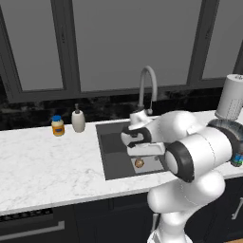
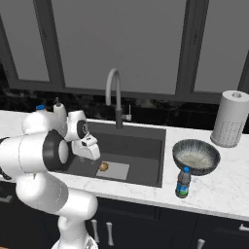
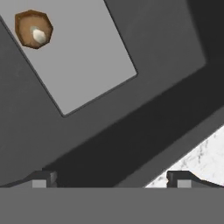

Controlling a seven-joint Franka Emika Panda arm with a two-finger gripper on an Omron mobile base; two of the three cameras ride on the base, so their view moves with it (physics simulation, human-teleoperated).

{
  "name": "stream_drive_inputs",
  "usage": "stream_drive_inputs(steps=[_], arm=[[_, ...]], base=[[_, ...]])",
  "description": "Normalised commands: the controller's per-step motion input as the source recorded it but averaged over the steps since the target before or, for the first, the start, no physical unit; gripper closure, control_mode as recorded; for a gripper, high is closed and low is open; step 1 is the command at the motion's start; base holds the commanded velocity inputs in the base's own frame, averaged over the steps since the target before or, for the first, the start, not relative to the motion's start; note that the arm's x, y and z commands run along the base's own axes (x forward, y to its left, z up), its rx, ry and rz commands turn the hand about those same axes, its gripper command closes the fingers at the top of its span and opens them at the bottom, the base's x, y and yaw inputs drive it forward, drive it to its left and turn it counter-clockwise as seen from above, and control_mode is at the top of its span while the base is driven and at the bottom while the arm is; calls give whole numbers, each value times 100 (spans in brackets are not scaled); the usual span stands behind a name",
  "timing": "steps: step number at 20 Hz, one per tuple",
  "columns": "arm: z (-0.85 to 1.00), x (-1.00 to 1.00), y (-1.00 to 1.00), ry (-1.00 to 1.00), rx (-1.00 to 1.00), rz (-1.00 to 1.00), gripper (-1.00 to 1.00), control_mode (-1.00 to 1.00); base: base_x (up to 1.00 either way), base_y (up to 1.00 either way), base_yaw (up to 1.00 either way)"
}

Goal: Pick the mushroom from the sink and place it in the bowl. Then pick the bowl and place it in the microwave. Then close the microwave door and press the start button.

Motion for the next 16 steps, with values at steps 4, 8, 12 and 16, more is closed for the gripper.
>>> stream_drive_inputs(steps=[4,8,12,16], arm=[[-35,25,0,0,-6,0,-100,-100],[-39,19,0,0,-3,0,-100,-100],[-34,16,-6,0,-1,0,-100,-100],[-27,26,-11,0,0,4,-100,-100]], base=[[0,0,0],[0,0,0],[0,0,0],[0,0,0]])
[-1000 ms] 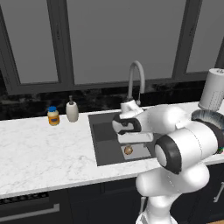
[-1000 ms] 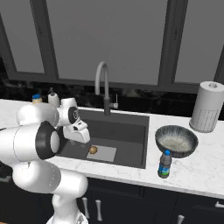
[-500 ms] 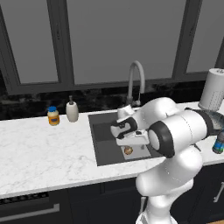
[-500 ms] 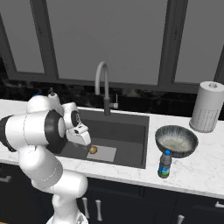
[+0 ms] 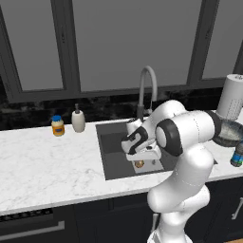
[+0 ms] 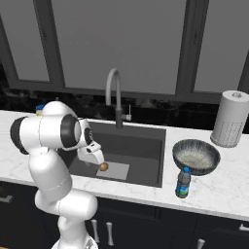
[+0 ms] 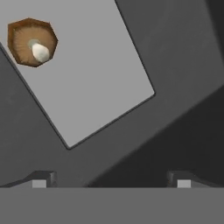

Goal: Pick the mushroom from the sink and place it in the bowl. Then pick the bowl and place it in the microwave. Then close the microwave door and press the start button.

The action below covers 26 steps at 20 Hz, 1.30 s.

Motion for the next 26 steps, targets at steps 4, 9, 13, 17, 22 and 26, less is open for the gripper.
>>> stream_drive_inputs(steps=[4,9,13,17,22,26], arm=[[-23,28,0,-4,0,11,-100,-100],[-27,33,0,-2,0,13,-100,-100],[-35,22,-9,0,0,12,-100,-100],[-27,30,-4,0,0,9,-100,-100],[-18,43,0,0,0,6,-100,-100],[-20,40,0,0,0,3,-100,-100]], base=[[0,0,0],[0,0,0],[0,0,0],[0,0,0],[0,0,0],[0,0,0]])
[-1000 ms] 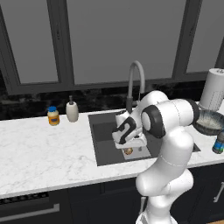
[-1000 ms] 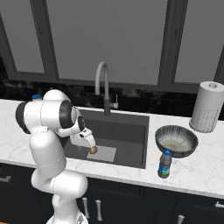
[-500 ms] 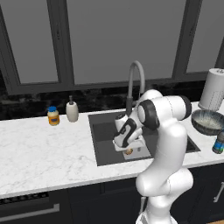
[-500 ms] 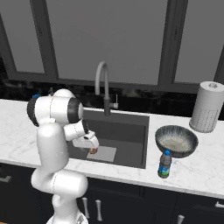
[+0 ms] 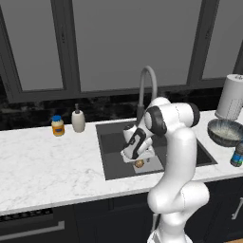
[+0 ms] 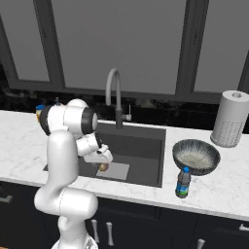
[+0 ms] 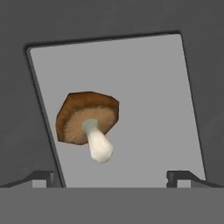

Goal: Pick the mushroom from the sink and place it in the bowl. Then pick the bowl and place it in the microwave. Then close the microwave door and press the start button.

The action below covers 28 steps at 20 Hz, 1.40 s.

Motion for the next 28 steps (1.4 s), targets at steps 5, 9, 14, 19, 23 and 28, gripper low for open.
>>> stream_drive_inputs(steps=[5,9,14,19,23,28], arm=[[-32,25,0,0,0,5,-100,-100],[-34,20,0,0,0,5,-100,-100],[-26,22,0,0,0,3,-100,-100],[-42,-39,0,0,0,2,100,-100],[-31,-58,0,-6,0,0,100,-100],[2,-63,0,-22,0,0,100,-100]], base=[[0,0,0],[0,0,0],[0,0,0],[0,0,0],[0,0,0],[0,0,0]])
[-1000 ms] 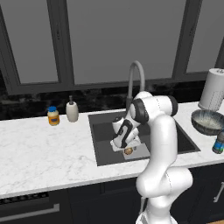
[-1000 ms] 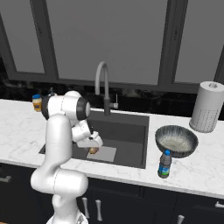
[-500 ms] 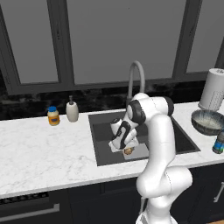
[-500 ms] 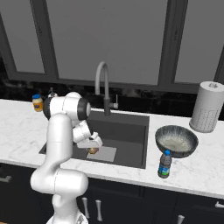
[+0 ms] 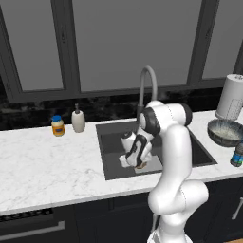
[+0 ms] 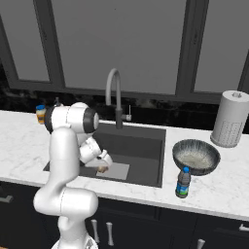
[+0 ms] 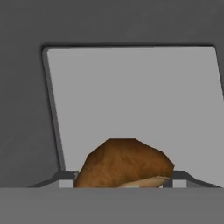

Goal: Pick the mushroom from the sink and place it in the bowl. Then pick the bowl and place it in the microwave. Then close the microwave door and press the start button.

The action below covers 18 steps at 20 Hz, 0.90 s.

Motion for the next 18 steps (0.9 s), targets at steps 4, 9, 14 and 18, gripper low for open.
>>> stream_drive_inputs(steps=[4,9,14,18], arm=[[80,-22,11,-32,0,-3,100,-100],[100,8,7,-17,1,-8,100,-100],[100,21,5,-10,3,-16,100,-100],[100,30,1,-1,10,-19,100,-100]], base=[[0,0,0],[0,0,0],[0,0,0],[0,0,0]])
